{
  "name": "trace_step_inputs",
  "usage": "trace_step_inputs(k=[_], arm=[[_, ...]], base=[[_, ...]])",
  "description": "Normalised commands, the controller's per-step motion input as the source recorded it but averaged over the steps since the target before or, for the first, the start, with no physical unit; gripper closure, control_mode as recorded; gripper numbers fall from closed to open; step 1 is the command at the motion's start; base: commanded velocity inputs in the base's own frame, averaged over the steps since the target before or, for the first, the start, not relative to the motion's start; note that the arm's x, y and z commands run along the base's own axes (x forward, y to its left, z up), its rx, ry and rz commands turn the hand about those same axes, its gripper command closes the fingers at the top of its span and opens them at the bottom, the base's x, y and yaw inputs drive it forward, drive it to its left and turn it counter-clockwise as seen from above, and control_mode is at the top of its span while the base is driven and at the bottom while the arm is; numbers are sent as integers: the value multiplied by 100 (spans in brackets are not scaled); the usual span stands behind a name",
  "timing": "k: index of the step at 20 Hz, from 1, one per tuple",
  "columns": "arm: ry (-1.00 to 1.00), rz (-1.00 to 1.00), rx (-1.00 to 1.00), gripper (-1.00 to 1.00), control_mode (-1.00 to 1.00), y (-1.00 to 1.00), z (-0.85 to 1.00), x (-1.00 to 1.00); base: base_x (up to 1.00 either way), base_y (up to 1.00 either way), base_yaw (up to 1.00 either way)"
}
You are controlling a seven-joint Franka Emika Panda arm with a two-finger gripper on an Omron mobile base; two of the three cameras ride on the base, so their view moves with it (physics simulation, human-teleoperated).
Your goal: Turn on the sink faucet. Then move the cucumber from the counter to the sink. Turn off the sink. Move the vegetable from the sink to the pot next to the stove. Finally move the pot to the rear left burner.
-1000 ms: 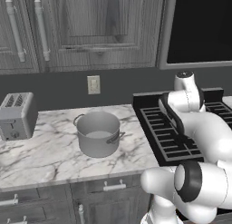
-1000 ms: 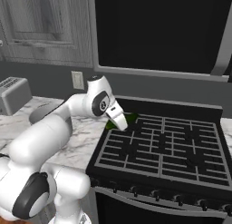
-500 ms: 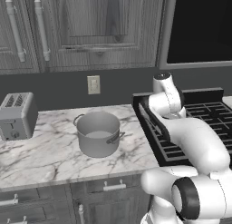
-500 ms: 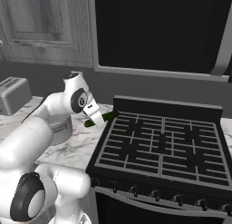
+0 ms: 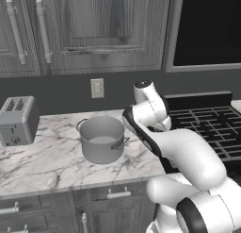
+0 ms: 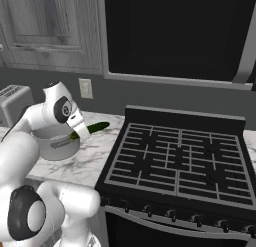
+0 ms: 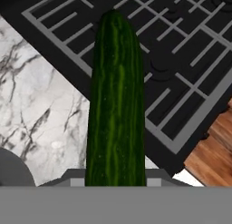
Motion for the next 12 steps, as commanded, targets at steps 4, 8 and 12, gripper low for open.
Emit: trace_step_inputs(k=[4, 8, 12], arm=[[0, 0, 0, 100, -100, 63, 0, 13], [0, 0, 0, 100, -100, 62, 0, 28], [0, 0, 0, 100, -100, 61, 0, 36]], base=[[0, 0, 0], [0, 0, 0], [0, 0, 0]])
